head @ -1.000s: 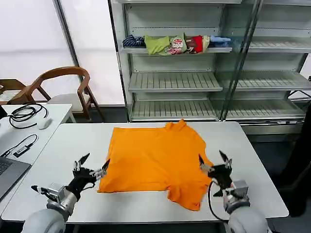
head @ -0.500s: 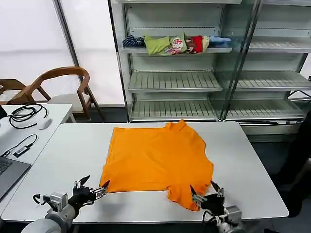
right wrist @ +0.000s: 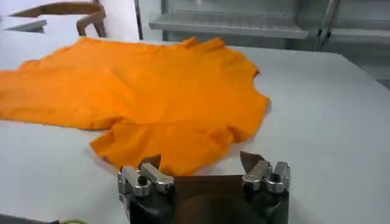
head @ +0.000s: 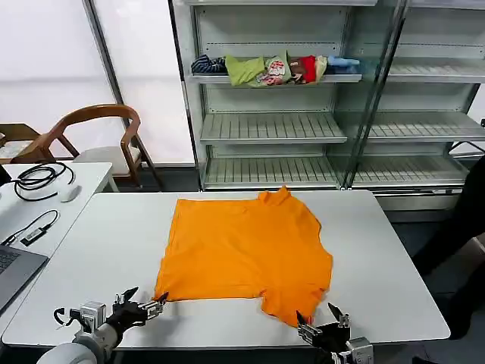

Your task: Fold and organize the clothes.

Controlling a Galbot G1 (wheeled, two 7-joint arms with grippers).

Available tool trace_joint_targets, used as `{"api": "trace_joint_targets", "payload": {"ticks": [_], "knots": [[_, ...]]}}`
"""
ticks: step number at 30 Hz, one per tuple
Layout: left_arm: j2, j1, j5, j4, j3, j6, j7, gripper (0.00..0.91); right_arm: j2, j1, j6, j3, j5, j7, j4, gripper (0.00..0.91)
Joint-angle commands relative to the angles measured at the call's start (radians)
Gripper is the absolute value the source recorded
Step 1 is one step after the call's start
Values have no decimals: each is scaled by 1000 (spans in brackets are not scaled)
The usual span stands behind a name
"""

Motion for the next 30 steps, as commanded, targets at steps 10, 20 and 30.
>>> {"api": "trace_joint_targets", "payload": {"ticks": [10,20,30], "knots": [[-16,-4,-12,43,14,5,-13,81,4,-14,-13,-5,13,3,5,0],[-19,13,-12,16,20,1,-4,10,12,-14,-15,-9,41,-10,0,0],[-21,18,-6,7,28,-11,12,10,25,-5,8,-11,50,-39,-20,0]]}}
